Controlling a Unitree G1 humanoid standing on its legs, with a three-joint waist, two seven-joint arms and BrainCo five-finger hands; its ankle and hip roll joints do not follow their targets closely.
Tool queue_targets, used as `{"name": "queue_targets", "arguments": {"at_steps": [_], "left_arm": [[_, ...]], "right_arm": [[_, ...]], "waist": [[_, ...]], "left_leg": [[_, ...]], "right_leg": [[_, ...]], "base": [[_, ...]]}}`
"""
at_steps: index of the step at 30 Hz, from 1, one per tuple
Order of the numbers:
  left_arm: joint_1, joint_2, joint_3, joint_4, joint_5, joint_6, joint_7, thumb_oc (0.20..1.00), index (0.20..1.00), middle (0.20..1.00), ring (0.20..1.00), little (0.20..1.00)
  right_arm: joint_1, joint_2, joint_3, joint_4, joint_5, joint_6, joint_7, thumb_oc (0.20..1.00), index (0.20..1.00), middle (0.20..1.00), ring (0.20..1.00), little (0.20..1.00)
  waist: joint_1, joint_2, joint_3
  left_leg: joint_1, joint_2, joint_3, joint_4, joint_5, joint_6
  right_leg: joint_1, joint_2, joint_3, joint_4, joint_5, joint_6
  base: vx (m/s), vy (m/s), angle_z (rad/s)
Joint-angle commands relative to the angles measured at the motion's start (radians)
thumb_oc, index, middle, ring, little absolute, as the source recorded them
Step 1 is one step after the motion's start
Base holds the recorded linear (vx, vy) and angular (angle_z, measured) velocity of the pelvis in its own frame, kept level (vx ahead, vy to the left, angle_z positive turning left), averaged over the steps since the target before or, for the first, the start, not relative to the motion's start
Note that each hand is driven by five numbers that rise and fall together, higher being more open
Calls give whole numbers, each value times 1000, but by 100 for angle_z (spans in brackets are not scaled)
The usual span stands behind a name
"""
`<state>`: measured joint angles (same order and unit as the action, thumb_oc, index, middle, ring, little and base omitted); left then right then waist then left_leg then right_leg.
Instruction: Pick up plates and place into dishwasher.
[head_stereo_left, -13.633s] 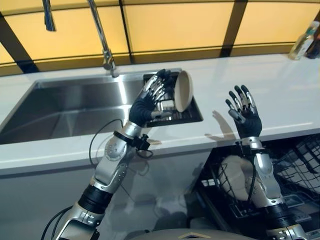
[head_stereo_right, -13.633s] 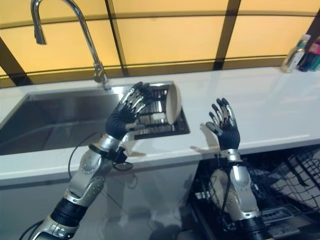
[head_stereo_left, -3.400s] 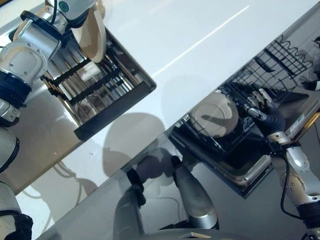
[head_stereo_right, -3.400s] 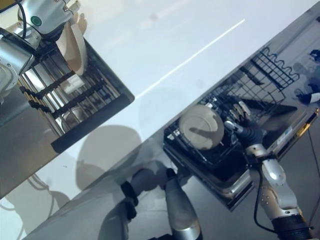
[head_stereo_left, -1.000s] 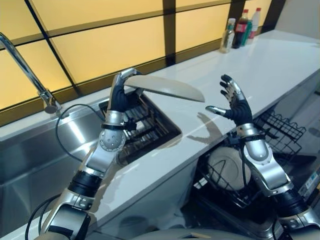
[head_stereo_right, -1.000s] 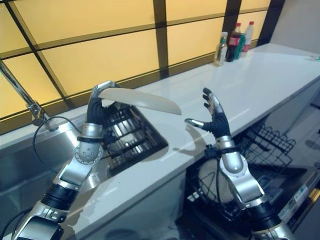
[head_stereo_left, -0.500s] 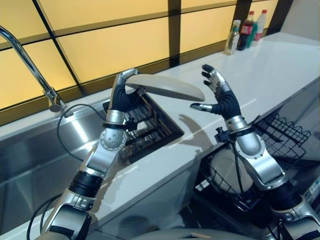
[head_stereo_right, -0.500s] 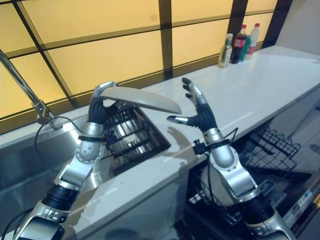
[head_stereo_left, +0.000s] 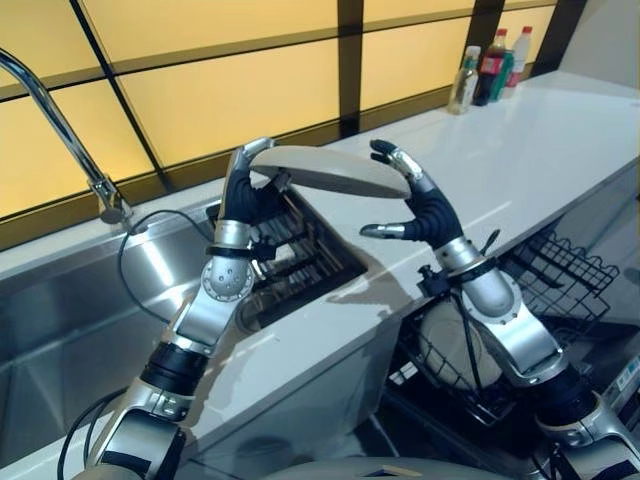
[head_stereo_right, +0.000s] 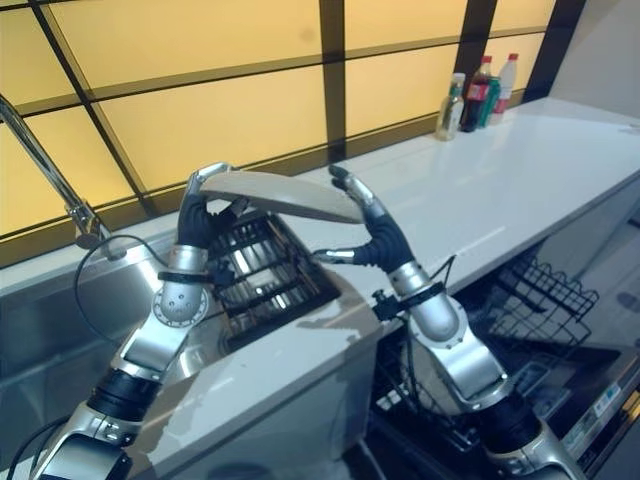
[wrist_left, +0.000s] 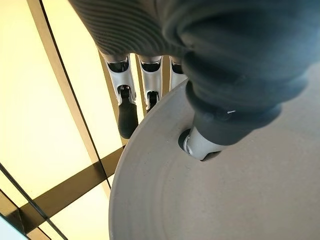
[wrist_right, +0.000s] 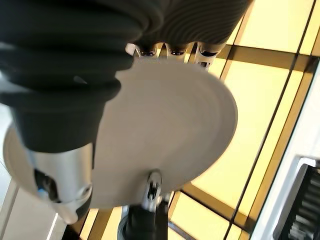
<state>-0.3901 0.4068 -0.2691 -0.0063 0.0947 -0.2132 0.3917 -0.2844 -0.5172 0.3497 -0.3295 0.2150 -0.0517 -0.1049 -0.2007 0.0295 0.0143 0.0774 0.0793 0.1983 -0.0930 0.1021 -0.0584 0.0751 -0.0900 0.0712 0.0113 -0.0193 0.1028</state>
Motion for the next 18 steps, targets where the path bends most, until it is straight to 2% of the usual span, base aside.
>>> {"name": "queue_targets", "arguments": {"at_steps": [1,8,15,16,17,18], "left_arm": [[-57,3,-41,-19,-5,-34,16,200,200,200,200,200],[-71,9,-50,-41,-2,-5,18,200,200,200,200,200],[-64,-5,-48,-28,-80,4,-8,200,200,200,200,200],[-57,-13,-44,-24,-111,16,-30,953,953,953,953,953],[-52,-21,-46,-21,-130,22,-41,1000,1000,1000,1000,1000],[-50,-27,-46,-18,-156,28,-57,1000,1000,1000,1000,1000]], "right_arm": [[-74,46,-9,1,-41,-6,-58,200,200,200,200,200],[-72,48,-44,-6,-22,-28,-79,200,200,200,200,200],[-57,39,-63,-9,-11,-24,-59,200,200,200,200,200],[-48,32,-71,-3,-25,-18,-60,200,200,200,200,200],[-39,25,-80,4,-39,-14,-62,200,200,200,200,200],[-32,19,-89,13,-50,-8,-67,200,200,200,200,200]], "waist": [[34,-31,-12],[30,-27,-7],[20,-29,-4],[15,-30,-1],[10,-31,3],[6,-33,7]], "left_leg": [[28,-26,-32,64,-172,47],[33,-30,-32,63,-176,50],[26,-44,-18,102,-199,60],[24,-46,-11,116,-206,63],[22,-50,-6,128,-213,68],[21,-54,-2,135,-219,73]], "right_leg": [[-85,-43,25,35,36,96],[-85,-44,32,37,39,100],[-95,-48,54,45,44,107],[-100,-51,63,50,46,110],[-107,-53,69,54,52,114],[-115,-55,75,58,59,118]], "base": [[0,0,0],[-33,1,0],[-85,29,0],[-148,62,-4],[-166,66,-8],[-147,56,-11]]}}
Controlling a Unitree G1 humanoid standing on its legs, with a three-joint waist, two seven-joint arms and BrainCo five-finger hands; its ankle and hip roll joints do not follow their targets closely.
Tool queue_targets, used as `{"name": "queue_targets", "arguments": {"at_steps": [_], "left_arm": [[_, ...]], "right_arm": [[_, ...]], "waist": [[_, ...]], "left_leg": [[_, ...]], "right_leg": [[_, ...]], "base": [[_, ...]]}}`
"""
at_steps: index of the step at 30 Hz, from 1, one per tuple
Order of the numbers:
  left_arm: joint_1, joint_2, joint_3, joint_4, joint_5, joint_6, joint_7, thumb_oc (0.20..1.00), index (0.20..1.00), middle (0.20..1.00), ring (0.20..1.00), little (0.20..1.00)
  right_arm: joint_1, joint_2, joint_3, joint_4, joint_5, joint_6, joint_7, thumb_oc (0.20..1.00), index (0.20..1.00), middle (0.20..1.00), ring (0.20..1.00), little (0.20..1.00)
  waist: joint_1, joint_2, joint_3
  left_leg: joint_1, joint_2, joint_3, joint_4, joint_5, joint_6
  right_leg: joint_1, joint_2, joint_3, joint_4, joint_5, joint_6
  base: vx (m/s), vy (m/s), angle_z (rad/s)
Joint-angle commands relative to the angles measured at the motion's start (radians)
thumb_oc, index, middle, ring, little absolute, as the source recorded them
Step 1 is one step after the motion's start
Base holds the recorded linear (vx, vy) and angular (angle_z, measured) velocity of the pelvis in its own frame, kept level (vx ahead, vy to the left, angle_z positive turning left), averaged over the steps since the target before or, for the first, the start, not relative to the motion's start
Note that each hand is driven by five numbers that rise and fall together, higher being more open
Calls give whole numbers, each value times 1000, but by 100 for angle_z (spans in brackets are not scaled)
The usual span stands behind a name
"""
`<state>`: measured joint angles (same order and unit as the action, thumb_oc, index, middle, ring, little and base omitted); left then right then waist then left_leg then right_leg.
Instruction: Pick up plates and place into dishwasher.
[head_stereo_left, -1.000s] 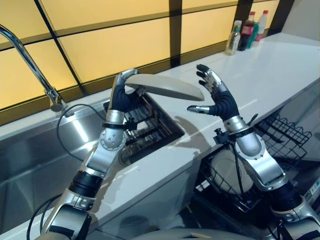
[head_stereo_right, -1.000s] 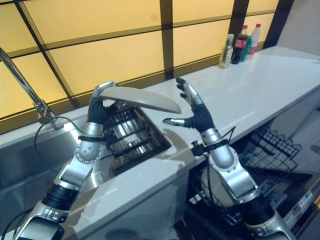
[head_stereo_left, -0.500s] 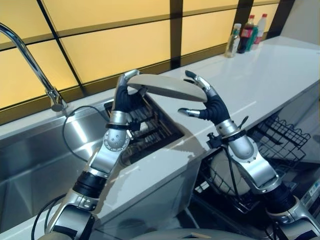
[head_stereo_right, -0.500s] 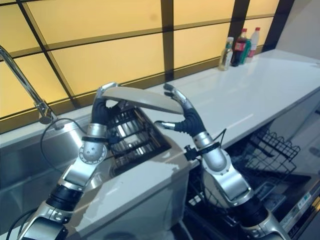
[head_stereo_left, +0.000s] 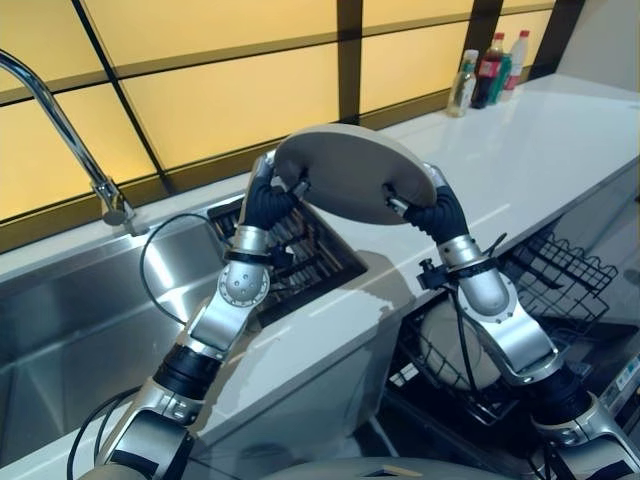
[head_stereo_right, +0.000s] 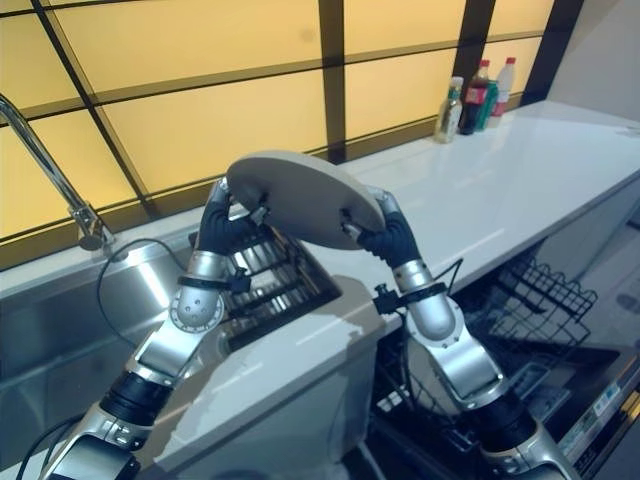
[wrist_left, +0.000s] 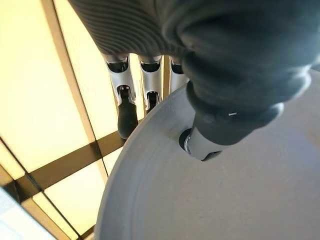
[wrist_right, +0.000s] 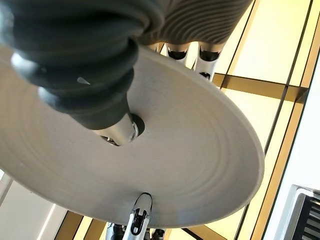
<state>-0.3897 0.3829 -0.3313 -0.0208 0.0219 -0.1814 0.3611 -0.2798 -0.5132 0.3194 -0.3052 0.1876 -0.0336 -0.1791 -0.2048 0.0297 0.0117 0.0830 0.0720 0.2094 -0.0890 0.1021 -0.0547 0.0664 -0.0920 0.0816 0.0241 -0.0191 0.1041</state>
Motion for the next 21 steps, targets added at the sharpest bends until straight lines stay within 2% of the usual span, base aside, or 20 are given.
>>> {"name": "queue_targets", "arguments": {"at_steps": [1,5,7,10,12,14,18,21], "left_arm": [[-46,-11,16,-1,-109,4,-38,1000,1000,1000,1000,1000],[-3,-41,30,-4,-213,18,-61,1000,1000,1000,1000,1000],[11,-43,35,1,-226,16,-71,1000,1000,1000,1000,1000],[24,-50,45,-6,-257,3,-91,1000,1000,1000,1000,1000],[31,-52,54,-23,-284,5,-102,1000,1000,1000,1000,1000],[44,-54,58,-42,-303,5,-113,1000,1000,1000,1000,1000],[62,-56,49,-60,-311,19,-130,1000,1000,1000,1000,1000],[57,-58,36,-36,-332,21,-138,1000,1000,1000,1000,1000]], "right_arm": [[-26,9,-70,0,-27,-24,4,200,200,200,200,200],[64,-16,-155,29,10,-25,21,200,200,200,200,200],[93,-16,-192,41,30,-26,39,200,200,200,200,200],[119,-16,-228,85,38,-64,47,200,200,200,200,200],[130,-14,-236,112,47,-77,28,200,200,200,200,200],[144,-13,-237,130,40,-85,1,200,200,200,200,200],[172,-10,-239,156,14,-87,-35,200,200,200,200,200],[182,-17,-245,174,3,-90,-47,200,200,200,200,200]], "waist": [[5,-36,14],[-27,-56,38],[-34,-66,51],[-19,-68,77],[8,-62,91],[33,-59,93],[69,-78,78],[81,-92,63]], "left_leg": [[15,-51,-8,136,-224,73],[29,-65,23,135,-234,81],[37,-64,38,125,-234,82],[17,-49,62,126,-218,94],[-14,-35,84,127,-196,108],[-40,-27,87,123,-177,114],[-89,-16,72,140,-154,102],[-105,2,51,146,-141,83]], "right_leg": [[-117,-56,71,49,73,121],[-174,-76,89,56,186,136],[-209,-73,75,83,221,140],[-218,-64,2,190,184,131],[-209,-76,-69,288,148,113],[-193,-97,-106,358,138,99],[-110,-137,-121,335,138,102],[-65,-137,-126,263,125,105]], "base": [[-132,53,-12],[-101,29,-14],[-133,-10,-22],[-234,-28,-35],[-229,-21,-78],[-161,-33,-66],[-55,-138,-9],[11,-235,-18]]}}
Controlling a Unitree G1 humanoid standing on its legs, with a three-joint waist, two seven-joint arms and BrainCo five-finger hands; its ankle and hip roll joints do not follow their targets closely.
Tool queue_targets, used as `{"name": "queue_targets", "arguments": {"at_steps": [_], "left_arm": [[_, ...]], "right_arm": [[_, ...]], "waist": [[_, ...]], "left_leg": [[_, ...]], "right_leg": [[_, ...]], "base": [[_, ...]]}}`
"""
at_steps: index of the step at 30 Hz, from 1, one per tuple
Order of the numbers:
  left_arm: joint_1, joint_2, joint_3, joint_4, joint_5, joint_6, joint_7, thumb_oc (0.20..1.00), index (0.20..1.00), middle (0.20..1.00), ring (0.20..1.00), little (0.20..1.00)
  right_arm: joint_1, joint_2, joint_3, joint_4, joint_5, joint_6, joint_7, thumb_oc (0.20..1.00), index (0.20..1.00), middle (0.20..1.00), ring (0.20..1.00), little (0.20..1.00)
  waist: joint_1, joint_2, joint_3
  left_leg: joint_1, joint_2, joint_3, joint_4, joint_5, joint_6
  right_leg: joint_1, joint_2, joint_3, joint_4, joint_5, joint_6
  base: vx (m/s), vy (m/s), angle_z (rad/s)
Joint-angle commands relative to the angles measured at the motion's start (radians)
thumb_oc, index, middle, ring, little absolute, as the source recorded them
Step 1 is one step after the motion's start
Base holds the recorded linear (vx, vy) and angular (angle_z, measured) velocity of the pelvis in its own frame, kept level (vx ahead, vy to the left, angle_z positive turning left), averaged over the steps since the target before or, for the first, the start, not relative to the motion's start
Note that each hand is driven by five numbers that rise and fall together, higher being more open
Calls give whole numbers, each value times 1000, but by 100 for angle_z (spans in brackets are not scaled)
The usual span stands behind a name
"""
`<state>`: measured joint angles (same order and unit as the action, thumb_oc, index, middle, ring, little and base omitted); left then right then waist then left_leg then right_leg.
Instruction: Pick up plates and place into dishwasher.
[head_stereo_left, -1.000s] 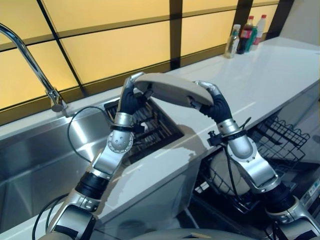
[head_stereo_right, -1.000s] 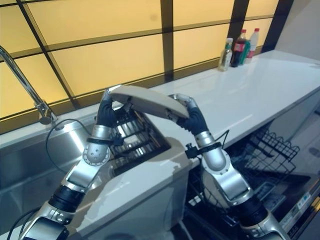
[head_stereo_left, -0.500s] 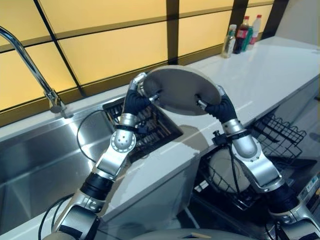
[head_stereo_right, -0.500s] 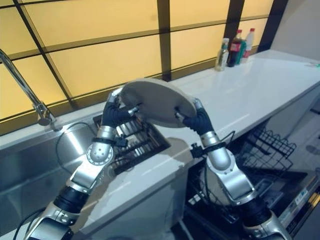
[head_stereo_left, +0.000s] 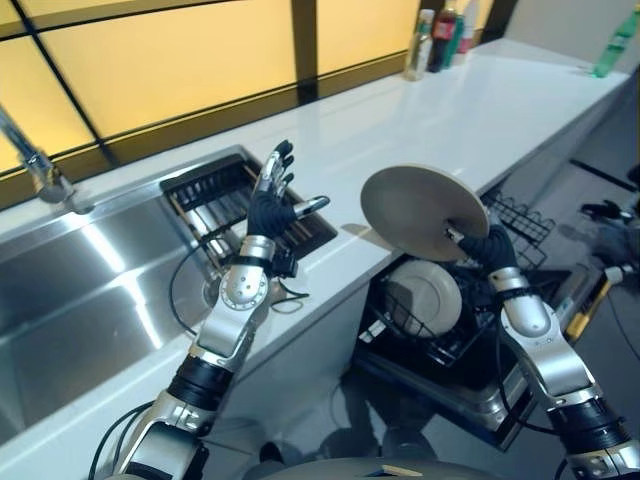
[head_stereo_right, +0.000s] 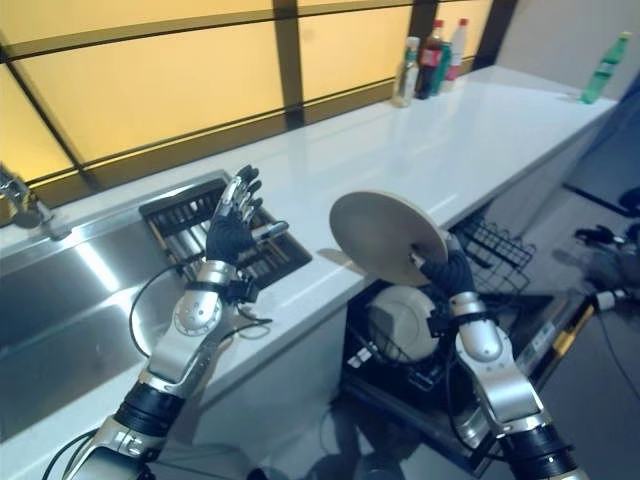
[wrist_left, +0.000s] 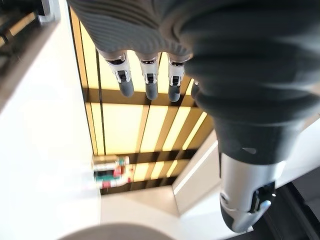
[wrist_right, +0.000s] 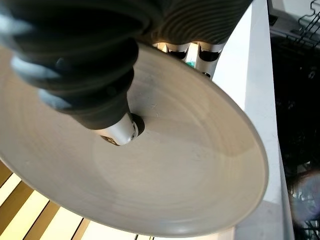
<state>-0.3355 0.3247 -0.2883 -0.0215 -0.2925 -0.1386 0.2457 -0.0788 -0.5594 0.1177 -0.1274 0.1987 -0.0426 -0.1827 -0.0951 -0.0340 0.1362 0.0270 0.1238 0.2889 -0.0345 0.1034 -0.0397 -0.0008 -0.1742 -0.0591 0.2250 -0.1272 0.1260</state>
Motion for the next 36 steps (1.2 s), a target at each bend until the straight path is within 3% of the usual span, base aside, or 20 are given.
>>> {"name": "queue_targets", "arguments": {"at_steps": [1,5,9,10,12,13,17,21,25,28,32,36], "left_arm": [[0,-1,-11,-24,-20,-24,-24,1000,1000,1000,1000,1000],[15,-7,-10,1,-53,-47,-44,1000,1000,1000,1000,1000],[88,-9,11,-48,-123,-78,-88,1000,1000,1000,1000,1000],[108,-8,19,-58,-142,-86,-97,1000,1000,1000,1000,1000],[156,-9,34,-86,-151,-119,-106,1000,1000,1000,1000,1000],[180,-7,46,-103,-161,-133,-118,1000,1000,1000,1000,1000],[249,7,77,-145,-312,-151,-263,1000,1000,1000,1000,1000],[301,19,37,-164,-408,-149,-368,1000,1000,1000,1000,1000],[298,16,-25,-97,-439,-177,-409,1000,1000,1000,1000,1000],[302,20,-54,-84,-405,-201,-399,1000,1000,1000,1000,1000],[313,42,-49,-100,-394,-160,-441,1000,1000,1000,1000,1000],[340,78,-70,-114,-424,-108,-558,1000,1000,1000,1000,1000]], "right_arm": [[-18,27,-45,3,-6,-85,-42,200,200,200,200,200],[-39,16,-47,42,-6,-64,-73,200,200,200,200,200],[-36,-2,-57,32,-14,-15,-92,200,200,200,200,200],[-37,-9,-61,27,-6,-5,-84,200,200,200,200,200],[-58,-27,-59,34,-2,8,-63,200,200,200,200,200],[-73,-33,-53,49,-2,3,-58,200,200,200,200,200],[-62,-11,-45,82,-38,14,-84,200,200,200,200,200],[-9,12,-54,79,-77,15,-103,200,200,200,200,200],[-11,21,-56,116,-127,0,-145,200,200,200,200,200],[-54,20,-42,208,-171,-19,-148,200,200,200,200,200],[-101,14,-20,313,-202,-23,-190,200,200,200,200,200],[-152,-5,-31,378,-186,-8,-217,200,200,200,200,200]], "waist": [[-28,-31,-63],[-8,-36,-62],[2,-44,-44],[8,-49,-40],[35,-56,-22],[41,-50,-18],[40,-8,-21],[24,0,-26],[3,-5,-24],[21,-10,-19],[62,-24,-17],[100,-34,-7]], "left_leg": [[-52,-40,-36,93,-138,57],[-72,16,-44,101,-113,9],[-122,56,-108,146,-97,-24],[-132,49,-145,174,-106,-29],[-162,-18,-275,288,-178,-22],[-158,-41,-290,294,-197,-13],[-72,-57,-290,168,-173,7],[-35,-81,-272,96,-168,31],[-21,-101,-232,96,-192,59],[-27,-108,-192,120,-211,69],[-49,-100,-186,157,-223,59],[-80,-66,-209,195,-228,37]], "right_leg": [[14,-49,11,32,214,82],[55,6,-43,-79,84,55],[45,57,-18,-98,50,-8],[42,59,-8,-107,59,-17],[29,54,44,-108,74,-28],[22,55,63,-104,76,-25],[-14,56,96,-78,83,-1],[-42,24,94,-77,131,41],[-85,5,106,-34,176,65],[-96,-25,54,-1,182,72],[-66,-79,20,-60,210,75],[-38,-71,-11,-114,189,80]], "base": [[28,-247,-18],[13,-288,-5],[3,-185,7],[6,-101,10],[6,-51,-17],[11,33,-62],[43,103,-63],[0,120,-18],[-39,72,-21],[-49,-11,-24],[-24,-135,-41],[39,-227,11]]}}
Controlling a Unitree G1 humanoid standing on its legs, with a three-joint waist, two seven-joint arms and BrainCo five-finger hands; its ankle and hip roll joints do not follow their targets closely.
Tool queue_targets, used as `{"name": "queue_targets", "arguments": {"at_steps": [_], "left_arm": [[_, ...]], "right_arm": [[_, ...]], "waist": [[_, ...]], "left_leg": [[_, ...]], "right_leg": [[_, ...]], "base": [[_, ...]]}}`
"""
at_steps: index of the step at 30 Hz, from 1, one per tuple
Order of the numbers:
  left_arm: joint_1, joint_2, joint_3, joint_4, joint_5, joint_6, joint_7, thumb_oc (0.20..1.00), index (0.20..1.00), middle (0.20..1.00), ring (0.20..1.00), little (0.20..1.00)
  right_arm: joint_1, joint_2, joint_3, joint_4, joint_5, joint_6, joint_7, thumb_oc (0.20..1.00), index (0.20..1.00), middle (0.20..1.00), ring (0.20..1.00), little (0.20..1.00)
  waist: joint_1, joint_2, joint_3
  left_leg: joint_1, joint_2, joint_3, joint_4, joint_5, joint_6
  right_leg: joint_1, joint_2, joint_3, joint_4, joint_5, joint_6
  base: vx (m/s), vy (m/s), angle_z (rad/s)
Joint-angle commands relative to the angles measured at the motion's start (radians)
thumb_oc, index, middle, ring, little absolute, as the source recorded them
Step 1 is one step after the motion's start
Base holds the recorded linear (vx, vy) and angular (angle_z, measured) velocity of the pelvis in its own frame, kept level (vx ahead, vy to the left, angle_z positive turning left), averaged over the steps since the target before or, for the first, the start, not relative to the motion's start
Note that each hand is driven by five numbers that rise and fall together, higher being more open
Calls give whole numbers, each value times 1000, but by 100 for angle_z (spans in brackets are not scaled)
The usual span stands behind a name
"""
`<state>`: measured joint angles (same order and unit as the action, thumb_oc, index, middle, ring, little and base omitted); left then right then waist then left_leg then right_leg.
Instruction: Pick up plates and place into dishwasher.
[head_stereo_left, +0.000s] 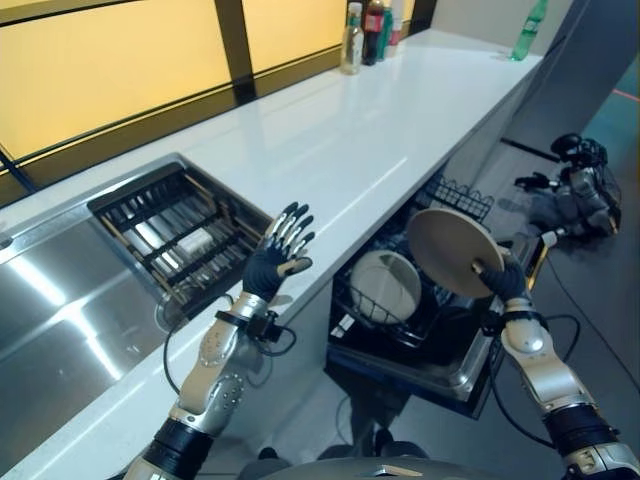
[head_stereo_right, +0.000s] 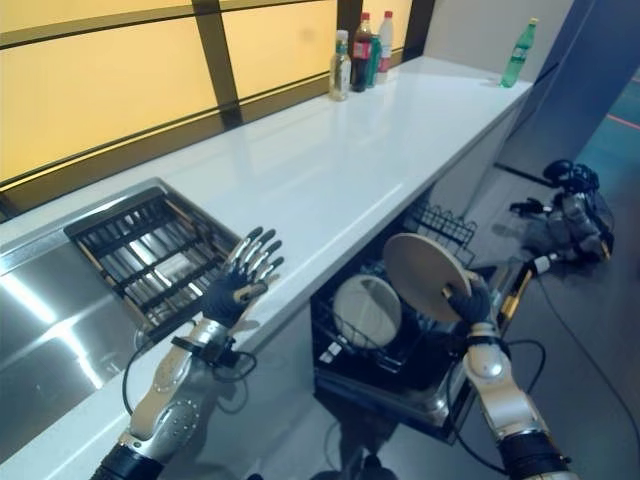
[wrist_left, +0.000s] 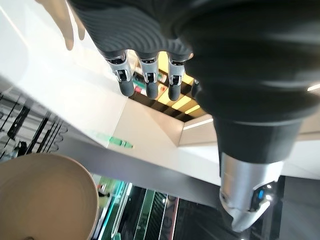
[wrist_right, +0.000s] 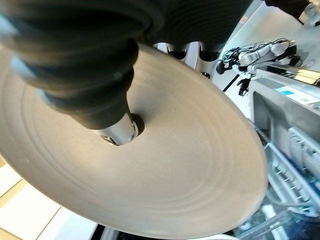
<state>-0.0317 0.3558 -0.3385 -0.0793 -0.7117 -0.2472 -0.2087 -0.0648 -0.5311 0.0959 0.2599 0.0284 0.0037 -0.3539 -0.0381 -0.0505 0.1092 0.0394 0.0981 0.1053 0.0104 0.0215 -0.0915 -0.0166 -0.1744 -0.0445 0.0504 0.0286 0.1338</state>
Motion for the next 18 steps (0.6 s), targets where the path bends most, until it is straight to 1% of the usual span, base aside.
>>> {"name": "queue_targets", "arguments": {"at_steps": [1,3,5,7,8,9,13,15,18], "left_arm": [[45,55,-24,-58,-17,12,-145,1000,1000,1000,1000,1000],[66,70,-45,-64,-48,43,-224,1000,1000,1000,1000,1000],[82,76,-85,-47,-22,56,-275,1000,1000,1000,1000,1000],[83,75,-132,9,-44,73,-245,1000,1000,1000,1000,1000],[82,65,-148,62,-57,82,-252,1000,1000,1000,1000,1000],[81,54,-162,126,-52,74,-277,1000,1000,1000,1000,1000],[72,49,-207,270,25,27,-306,1000,1000,1000,1000,1000],[70,46,-210,323,30,17,-317,1000,1000,1000,1000,1000],[71,62,-201,376,80,-10,-328,1000,1000,1000,1000,1000]], "right_arm": [[-179,-36,-9,7,-10,-51,-52,200,200,200,200,200],[-188,-45,-10,26,19,-58,-59,200,200,200,200,200],[-201,-49,-16,57,55,-76,-58,200,200,200,200,200],[-226,-53,-8,82,63,-83,-72,200,200,200,200,200],[-238,-50,1,89,70,-86,-86,200,200,200,200,200],[-250,-46,7,99,71,-90,-98,200,200,200,200,200],[-299,-44,21,143,68,-93,-122,200,200,200,200,200],[-317,-43,29,162,56,-86,-137,200,200,200,200,200],[-356,-50,32,192,49,-76,-163,200,200,200,200,200]], "waist": [[51,-20,24],[59,-21,32],[65,-23,40],[65,-24,46],[64,-28,50],[64,-33,54],[65,-45,65],[66,-47,68],[72,-48,87]], "left_leg": [[-97,-28,-27,153,-142,85],[-104,-6,-31,154,-131,77],[-113,8,-39,158,-122,67],[-121,18,-39,161,-115,59],[-123,25,-37,162,-113,57],[-126,32,-34,166,-112,55],[-141,56,-23,177,-107,43],[-147,63,-21,180,-104,40],[-175,72,-31,205,-105,33]], "right_leg": [[-21,-64,-35,64,27,71],[-16,-47,-50,68,6,64],[-7,-34,-63,63,-9,60],[-5,-26,-69,60,-13,59],[-6,-25,-72,61,-17,59],[-6,-23,-74,61,-19,59],[-5,-17,-74,52,-16,63],[-7,-13,-72,50,-16,61],[-18,-8,-66,57,-20,56]], "base": [[32,-210,17],[48,-179,11],[53,-152,8],[30,-129,12],[29,-152,3],[29,-151,-1],[33,-166,1],[31,-120,2],[4,-109,-3]]}}
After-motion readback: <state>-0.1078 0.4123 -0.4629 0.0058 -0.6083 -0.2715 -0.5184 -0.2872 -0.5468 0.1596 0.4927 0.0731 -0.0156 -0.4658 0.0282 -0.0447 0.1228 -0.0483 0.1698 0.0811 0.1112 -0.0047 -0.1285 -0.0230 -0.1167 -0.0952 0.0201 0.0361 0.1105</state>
